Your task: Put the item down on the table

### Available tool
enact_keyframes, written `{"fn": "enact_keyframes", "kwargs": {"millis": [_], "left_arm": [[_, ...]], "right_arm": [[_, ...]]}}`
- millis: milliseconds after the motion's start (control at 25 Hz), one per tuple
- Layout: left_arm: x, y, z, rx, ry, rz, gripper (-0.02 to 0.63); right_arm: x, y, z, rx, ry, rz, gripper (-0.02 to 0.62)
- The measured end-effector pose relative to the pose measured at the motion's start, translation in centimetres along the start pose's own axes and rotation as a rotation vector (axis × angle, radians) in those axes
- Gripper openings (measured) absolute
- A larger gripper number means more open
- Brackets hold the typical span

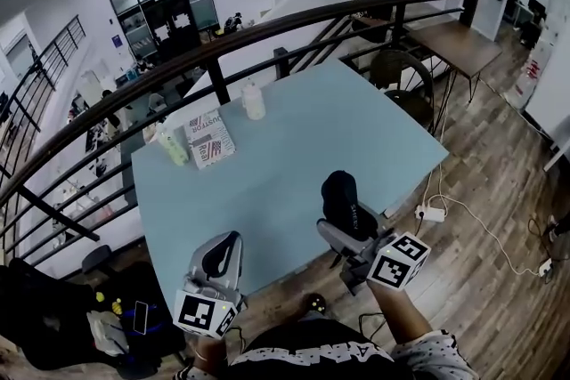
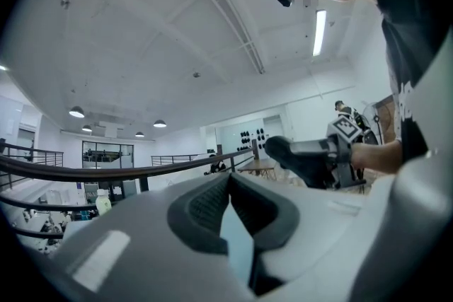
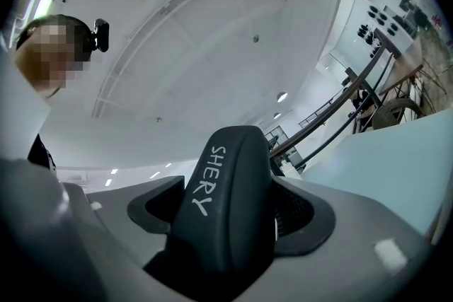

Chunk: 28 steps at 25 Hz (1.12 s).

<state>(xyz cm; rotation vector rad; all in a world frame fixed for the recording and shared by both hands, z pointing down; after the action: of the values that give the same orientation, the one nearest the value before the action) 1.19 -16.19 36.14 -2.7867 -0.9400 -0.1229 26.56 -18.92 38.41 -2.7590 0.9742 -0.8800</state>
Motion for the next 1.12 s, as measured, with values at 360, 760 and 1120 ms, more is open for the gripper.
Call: {"fn": "enact_keyframes", "kwargs": {"millis": [360, 760, 1120], "left_arm": [[1.8, 6.4, -1.3, 0.029, -0.009, -0.044, 0.000], [1.0, 8.7, -4.0, -0.010, -0.043, -0.041, 0.000], [-3.0, 11.3, -5.0, -0.008, -0.041, -0.034, 0.000]], "right_arm": [[4.5, -0.5, 2.4, 0.001, -0.023, -0.020, 0.387], [7.9, 0.4, 2.3, -0.021, 0.000, -0.064, 0.387], [9.4, 5.1, 1.6, -0.064, -0.006, -0.070, 0.387]]}}
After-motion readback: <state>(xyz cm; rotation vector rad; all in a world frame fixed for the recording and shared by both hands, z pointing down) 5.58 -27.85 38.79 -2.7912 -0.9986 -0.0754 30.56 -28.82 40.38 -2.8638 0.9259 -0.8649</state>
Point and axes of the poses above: the fingertips, and each gripper's own axes: y forward along the fingers, x to its right, z out of its top, the point moved 6 cm from there along -y, backward along the fingers, and after that the axes turned 10 degrees about x, right-handed, at the moved point
